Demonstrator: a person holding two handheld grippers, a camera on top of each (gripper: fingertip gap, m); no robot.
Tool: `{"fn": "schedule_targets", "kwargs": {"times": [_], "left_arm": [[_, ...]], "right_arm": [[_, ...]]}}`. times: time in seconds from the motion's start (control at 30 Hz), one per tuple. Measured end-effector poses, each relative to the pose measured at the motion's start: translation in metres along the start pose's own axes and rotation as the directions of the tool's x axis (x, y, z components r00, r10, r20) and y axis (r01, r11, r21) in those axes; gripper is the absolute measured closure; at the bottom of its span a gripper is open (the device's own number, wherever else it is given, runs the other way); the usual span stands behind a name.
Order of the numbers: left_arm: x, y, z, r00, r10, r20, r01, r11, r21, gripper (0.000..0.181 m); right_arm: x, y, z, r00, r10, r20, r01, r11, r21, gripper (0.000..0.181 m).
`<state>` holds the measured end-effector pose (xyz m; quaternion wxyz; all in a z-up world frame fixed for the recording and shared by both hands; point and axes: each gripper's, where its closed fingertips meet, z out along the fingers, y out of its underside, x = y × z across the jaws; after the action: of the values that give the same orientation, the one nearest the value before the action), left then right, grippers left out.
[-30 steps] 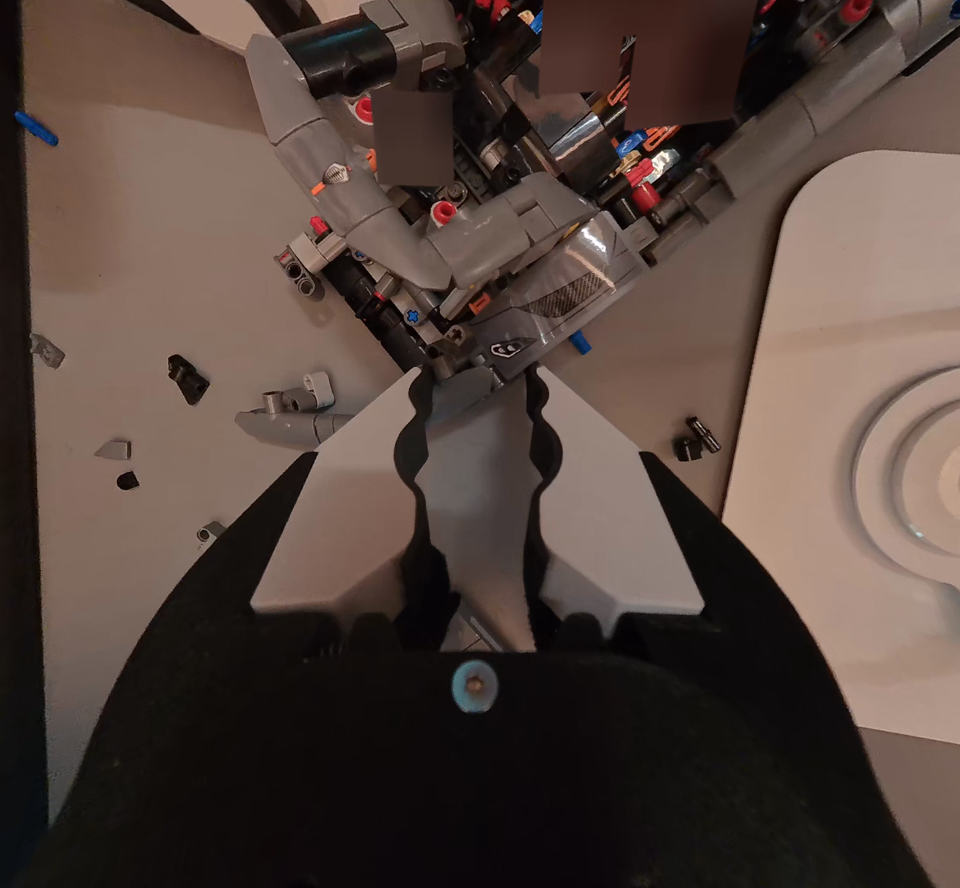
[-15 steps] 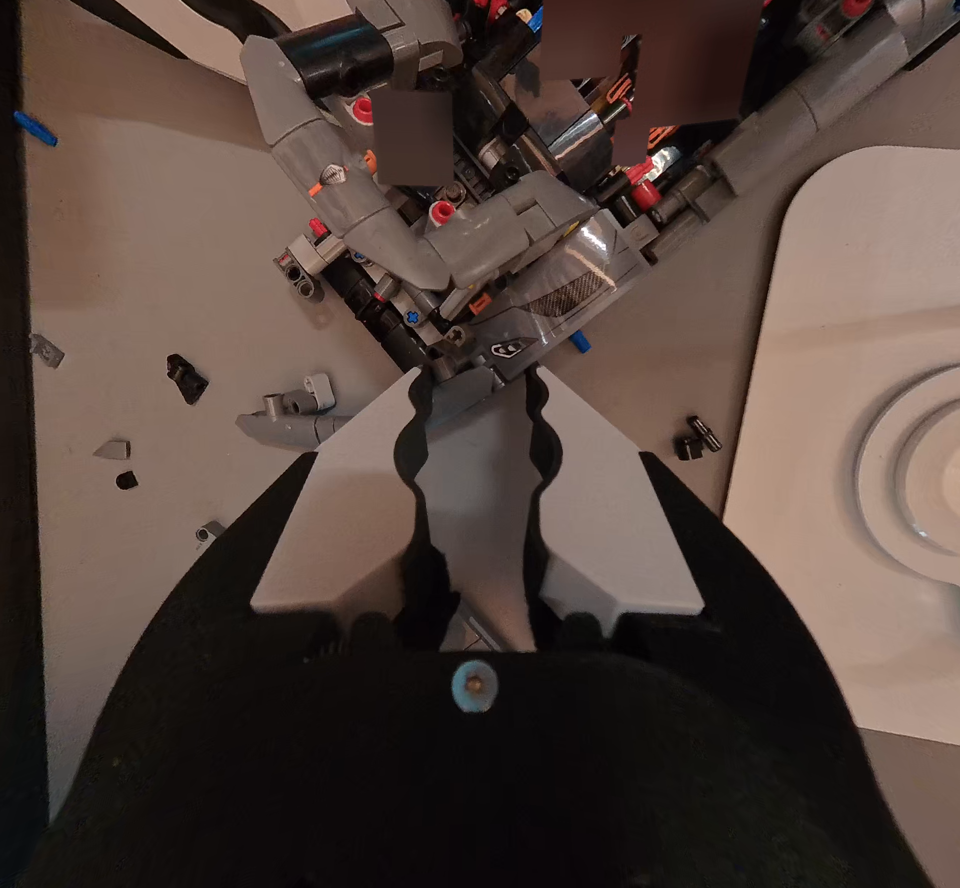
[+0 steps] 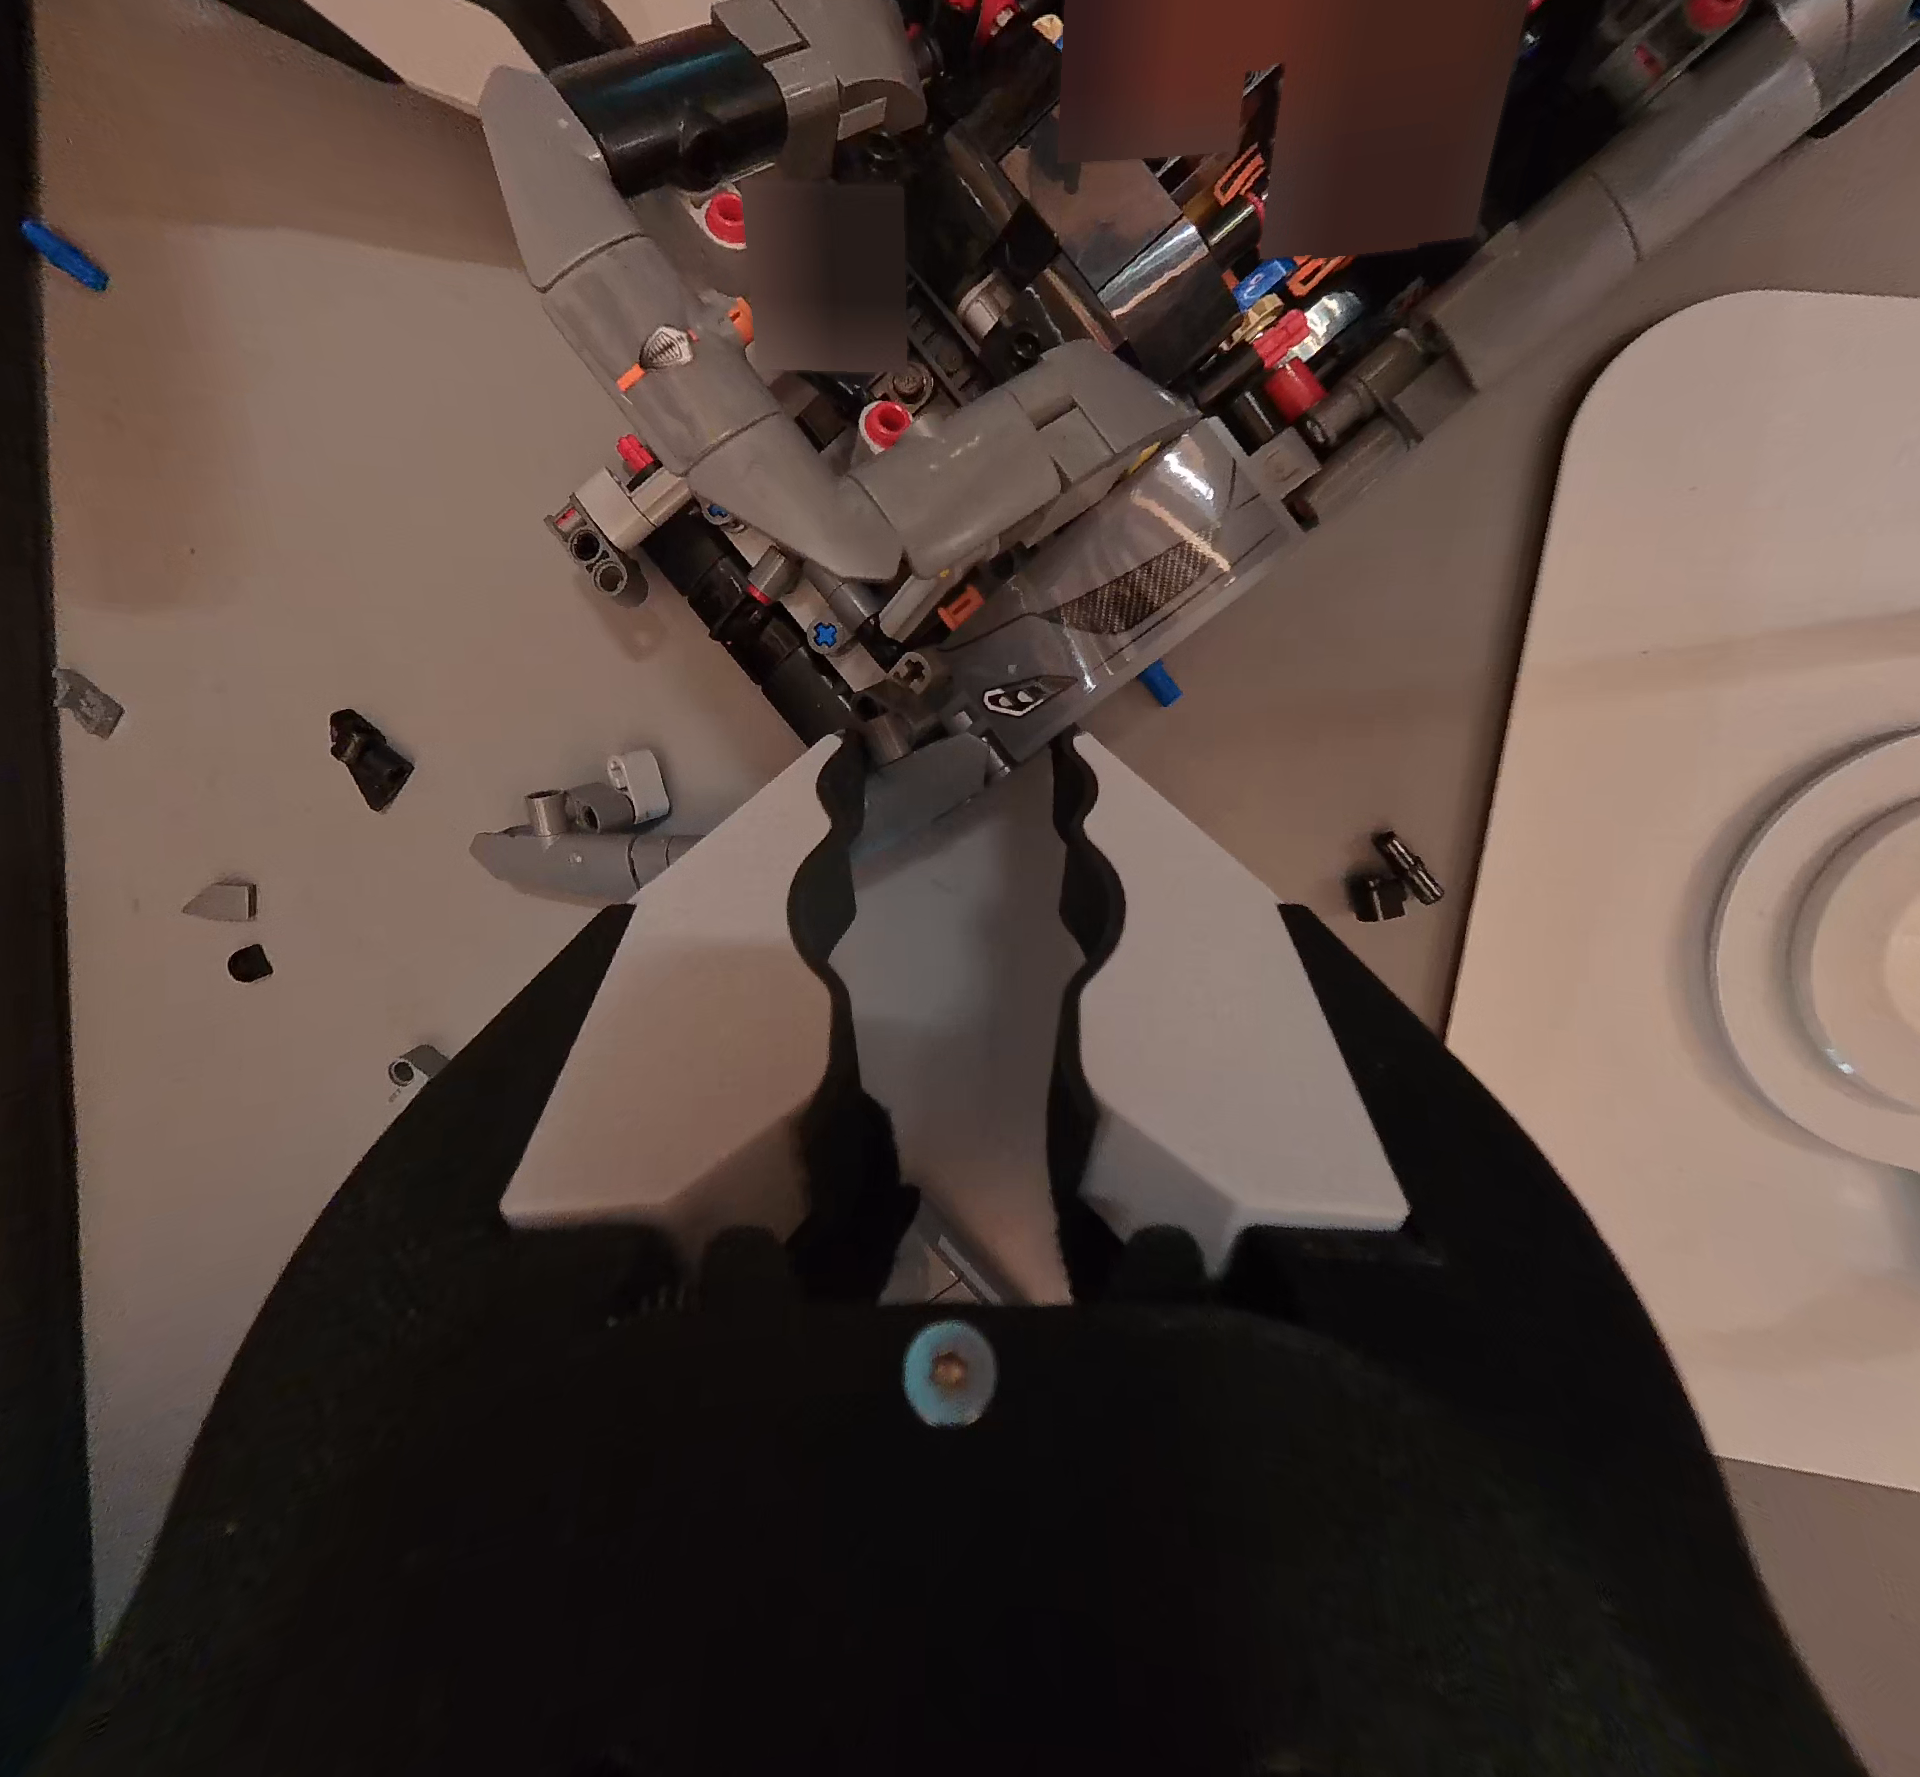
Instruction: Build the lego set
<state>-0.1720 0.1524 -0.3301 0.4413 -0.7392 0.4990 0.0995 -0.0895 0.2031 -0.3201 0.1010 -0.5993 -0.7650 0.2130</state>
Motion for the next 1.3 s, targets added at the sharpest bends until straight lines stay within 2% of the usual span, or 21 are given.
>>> {"fn": "schedule_targets", "kwargs": {"times": [0.8, 1.03, 1.1, 1.17, 1.23, 1.3], "left_arm": [[0.004, -0.005, 0.0, 1.0, 0.028, -0.011, -0.028, 0.999, 0.024, 0.179], [0.006, -0.007, 0.0, 0.999, 0.037, -0.013, -0.036, 0.999, 0.035, 0.18], [0.006, -0.007, 0.001, 0.999, 0.039, -0.014, -0.039, 0.999, 0.035, 0.179], [0.006, -0.007, 0.0, 0.999, 0.042, -0.013, -0.042, 0.998, 0.039, 0.179], [0.006, -0.007, 0.0, 0.999, 0.044, -0.015, -0.044, 0.998, 0.04, 0.179], [0.006, -0.008, 0.0, 0.999, 0.047, -0.017, -0.046, 0.998, 0.044, 0.179]], "right_arm": [[0.001, 0.004, -0.003, 1.0, -0.013, -0.002, 0.013, 1.0, -0.021, 0.146], [0.001, -0.009, -0.031, 0.998, -0.047, -0.044, 0.048, 0.999, 0.023, 0.149], [-0.007, -0.012, -0.04, 0.995, -0.093, -0.023, 0.094, 0.995, 0.044, 0.15], [-0.032, -0.015, -0.044, 0.977, -0.205, 0.064, 0.201, 0.978, 0.065, 0.163], [-0.061, -0.017, -0.041, 0.923, -0.368, 0.111, 0.36, 0.929, 0.085, 0.176], [-0.078, -0.023, -0.032, 0.877, -0.47, 0.102, 0.463, 0.883, 0.08, 0.177]]}}
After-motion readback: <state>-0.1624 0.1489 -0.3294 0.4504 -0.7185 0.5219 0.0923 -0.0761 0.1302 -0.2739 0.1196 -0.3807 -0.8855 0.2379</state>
